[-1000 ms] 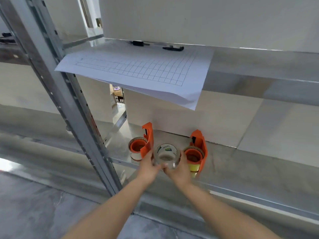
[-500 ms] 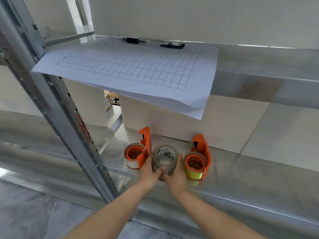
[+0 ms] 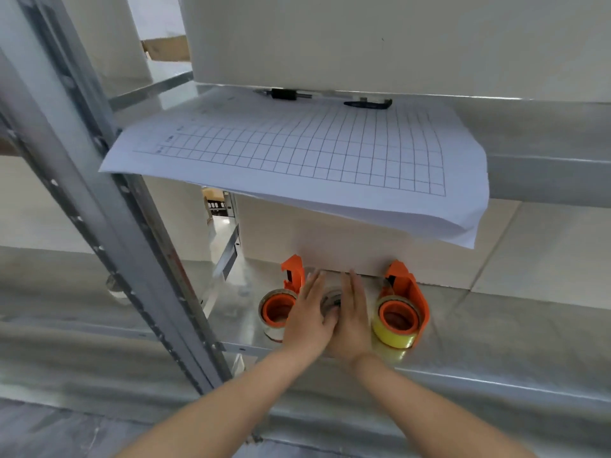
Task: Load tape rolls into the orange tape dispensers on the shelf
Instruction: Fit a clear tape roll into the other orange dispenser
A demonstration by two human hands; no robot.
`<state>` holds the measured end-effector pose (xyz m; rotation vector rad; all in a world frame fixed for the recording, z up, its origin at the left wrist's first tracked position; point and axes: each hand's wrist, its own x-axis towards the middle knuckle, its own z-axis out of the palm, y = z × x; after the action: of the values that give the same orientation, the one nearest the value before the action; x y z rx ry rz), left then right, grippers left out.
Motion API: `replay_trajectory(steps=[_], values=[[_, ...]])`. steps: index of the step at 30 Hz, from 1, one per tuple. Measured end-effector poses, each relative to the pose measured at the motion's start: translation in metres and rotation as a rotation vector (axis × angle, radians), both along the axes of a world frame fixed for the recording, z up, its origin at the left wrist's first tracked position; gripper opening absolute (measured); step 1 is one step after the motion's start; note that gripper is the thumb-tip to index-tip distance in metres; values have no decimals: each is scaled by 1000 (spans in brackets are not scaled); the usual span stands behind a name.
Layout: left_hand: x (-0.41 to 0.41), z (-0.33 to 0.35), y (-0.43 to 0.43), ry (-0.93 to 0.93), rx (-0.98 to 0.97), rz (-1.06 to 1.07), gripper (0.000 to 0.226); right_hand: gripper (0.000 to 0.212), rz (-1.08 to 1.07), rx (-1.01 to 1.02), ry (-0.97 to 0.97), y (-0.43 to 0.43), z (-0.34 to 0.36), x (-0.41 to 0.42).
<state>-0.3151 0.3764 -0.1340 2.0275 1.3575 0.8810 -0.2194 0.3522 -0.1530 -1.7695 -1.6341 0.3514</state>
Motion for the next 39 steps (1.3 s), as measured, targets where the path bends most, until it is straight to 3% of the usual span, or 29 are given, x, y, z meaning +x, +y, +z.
replay_trajectory(steps=[4,7,13,15,17,19,21,26,31,35,39], values=[[-44,3,26,-70,-33,88,65,77,115,-23,59,17,13,-24],[-75,-12,37,-110,-229,149,73,75,224,-141,4,27,12,-36],[-108,-39,37,-35,-510,125,96,52,92,-215,-180,25,0,-44],[-111,-43,38,61,-510,115,89,46,75,-223,-193,24,2,-46],[-110,-44,40,103,-477,59,64,43,62,-218,-232,22,4,-47],[-106,-42,37,3,-484,10,34,41,46,-180,-260,20,3,-48],[-103,-39,33,-137,-527,9,21,38,51,-133,-237,19,3,-50],[-106,-23,36,-417,-621,91,13,40,43,-24,-108,12,12,-59],[-107,5,36,-968,-965,264,17,25,-21,90,149,8,24,-66],[-107,30,31,-1157,-1202,172,20,11,-8,143,286,7,29,-54],[-105,41,28,-1197,-1125,140,15,16,-58,119,250,9,27,-38]])
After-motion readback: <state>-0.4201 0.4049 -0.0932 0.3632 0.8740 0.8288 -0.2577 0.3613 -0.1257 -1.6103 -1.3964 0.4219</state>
